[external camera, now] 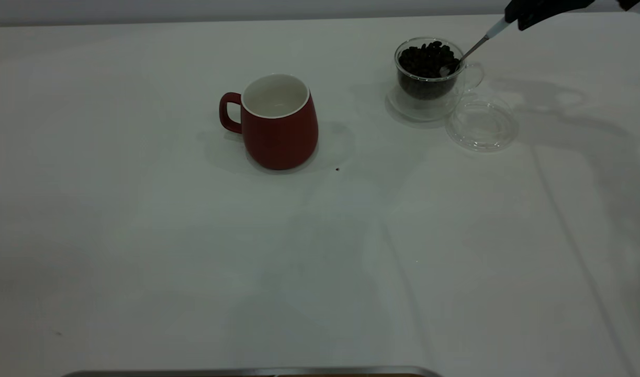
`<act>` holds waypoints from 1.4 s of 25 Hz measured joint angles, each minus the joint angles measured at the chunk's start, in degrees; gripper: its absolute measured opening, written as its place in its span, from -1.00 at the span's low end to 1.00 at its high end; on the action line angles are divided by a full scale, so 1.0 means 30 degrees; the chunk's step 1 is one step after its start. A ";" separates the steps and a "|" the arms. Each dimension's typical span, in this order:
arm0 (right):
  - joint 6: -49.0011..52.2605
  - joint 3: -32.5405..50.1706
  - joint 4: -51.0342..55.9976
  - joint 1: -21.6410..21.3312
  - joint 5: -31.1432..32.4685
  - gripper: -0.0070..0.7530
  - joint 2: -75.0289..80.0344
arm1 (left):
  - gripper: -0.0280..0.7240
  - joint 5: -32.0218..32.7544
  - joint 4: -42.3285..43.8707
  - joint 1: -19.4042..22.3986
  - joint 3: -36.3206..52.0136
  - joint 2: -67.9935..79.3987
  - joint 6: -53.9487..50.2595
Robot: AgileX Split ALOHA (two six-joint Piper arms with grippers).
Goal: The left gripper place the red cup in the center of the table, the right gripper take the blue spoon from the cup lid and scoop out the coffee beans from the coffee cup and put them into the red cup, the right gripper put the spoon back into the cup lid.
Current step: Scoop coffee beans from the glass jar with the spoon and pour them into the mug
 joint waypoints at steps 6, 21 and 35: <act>0.0000 0.0000 0.0534 0.0421 -0.0337 -0.68 0.0572 | 0.62 0.0000 0.0000 0.0000 0.0000 0.0000 0.0000; -0.1976 -0.0053 0.3373 -0.0233 0.1044 -0.68 0.1785 | 0.62 0.0004 0.0000 0.0000 0.0000 0.0000 0.0020; -0.4156 -0.0071 0.5791 -0.0235 0.2039 -0.68 0.2656 | 0.62 0.0004 0.0000 0.0000 0.0000 0.0000 0.0020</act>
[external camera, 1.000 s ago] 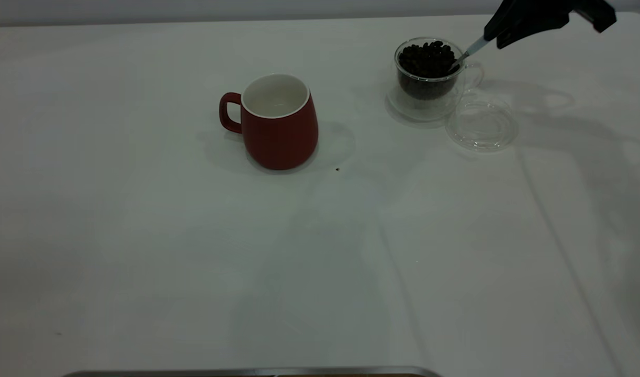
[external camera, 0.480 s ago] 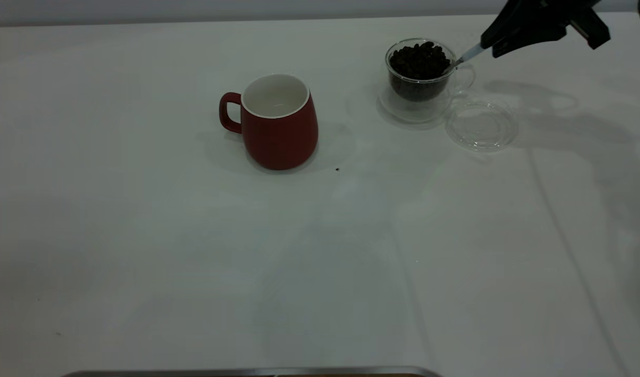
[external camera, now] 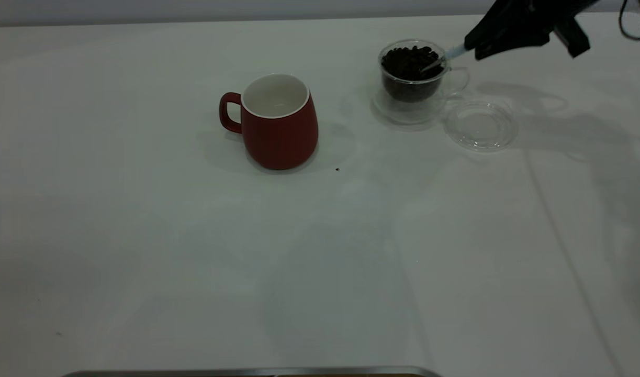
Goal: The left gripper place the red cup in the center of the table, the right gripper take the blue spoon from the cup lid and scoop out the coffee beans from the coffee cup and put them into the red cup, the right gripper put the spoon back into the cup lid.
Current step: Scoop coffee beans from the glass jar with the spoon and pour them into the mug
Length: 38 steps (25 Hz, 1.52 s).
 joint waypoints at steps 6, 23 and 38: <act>-0.0636 -0.0058 0.0778 0.0000 0.0099 -0.68 0.0566 | 0.62 0.0000 0.0000 0.0000 0.0000 0.0000 -0.0019; -0.1945 -0.0058 0.2608 -0.0814 0.0643 -0.68 0.1222 | 0.62 0.0000 0.0000 0.0000 0.0000 0.0000 -0.0019; -0.2778 -0.0058 0.3516 -0.1315 0.1434 -0.68 0.1333 | 0.62 0.0000 0.0000 0.0000 0.0000 0.0000 0.0021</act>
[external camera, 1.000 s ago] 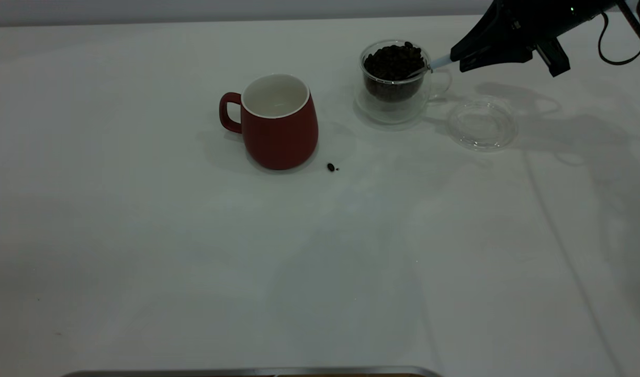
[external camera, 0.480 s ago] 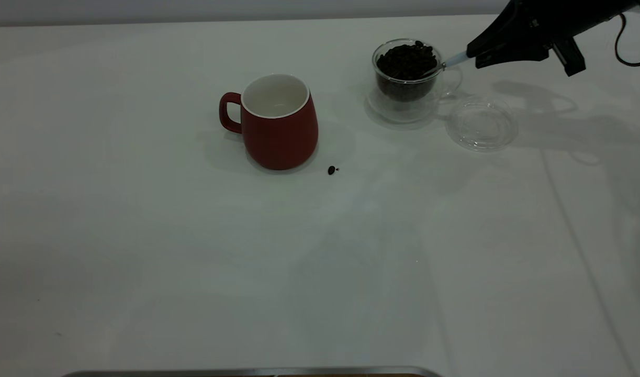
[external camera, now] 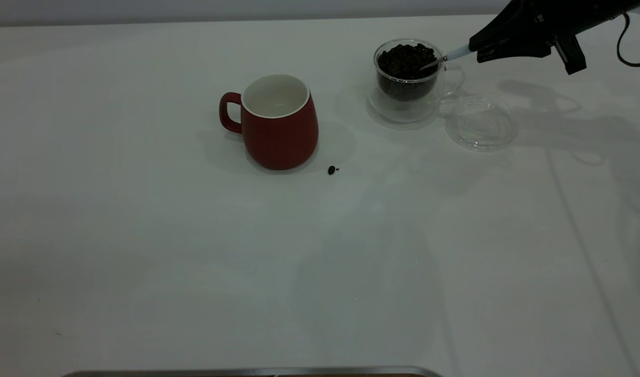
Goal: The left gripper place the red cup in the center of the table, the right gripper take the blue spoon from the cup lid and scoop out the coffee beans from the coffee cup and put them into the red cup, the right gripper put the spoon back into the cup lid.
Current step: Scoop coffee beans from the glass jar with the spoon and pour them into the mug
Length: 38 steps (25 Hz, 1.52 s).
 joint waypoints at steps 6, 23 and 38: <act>-0.0181 0.0000 0.0114 -0.0161 0.0182 -0.68 0.0015 | 0.62 0.0000 0.0000 0.0000 0.0000 0.0000 -0.0017; -0.0784 0.0000 0.0554 -0.1030 0.1460 -0.68 0.0015 | 0.62 0.0000 0.0000 0.0000 0.0000 0.0000 -0.0017; -0.1273 0.0000 0.1285 -0.1636 0.2572 -0.68 0.0015 | 0.62 0.0000 0.0000 0.0000 0.0000 0.0000 -0.0035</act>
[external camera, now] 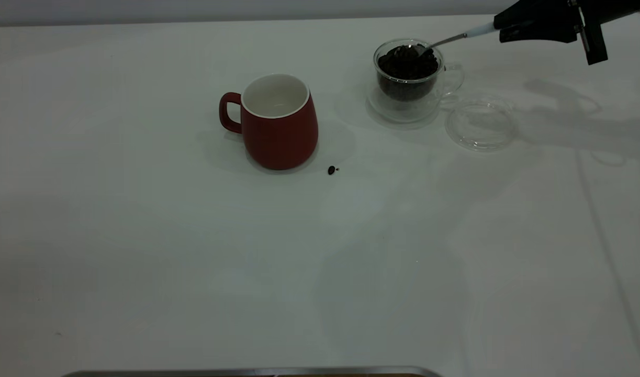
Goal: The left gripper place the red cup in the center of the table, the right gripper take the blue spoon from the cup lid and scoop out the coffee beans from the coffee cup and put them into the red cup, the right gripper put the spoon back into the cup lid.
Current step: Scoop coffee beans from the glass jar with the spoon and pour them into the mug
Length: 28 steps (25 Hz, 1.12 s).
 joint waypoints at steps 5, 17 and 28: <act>-0.0115 0.0000 0.0044 0.0000 0.0317 -0.68 0.0000 | 0.62 0.0000 0.0000 0.0000 0.0000 0.0000 0.0000; -0.0451 0.0000 0.1397 0.0000 0.1692 -0.68 0.0000 | 0.62 0.0000 0.0000 0.0000 0.0000 0.0000 0.0017; -0.0469 0.0000 0.1724 0.0888 0.2206 -0.68 0.0000 | 0.62 0.0000 0.0014 0.0000 0.0000 0.0000 0.0028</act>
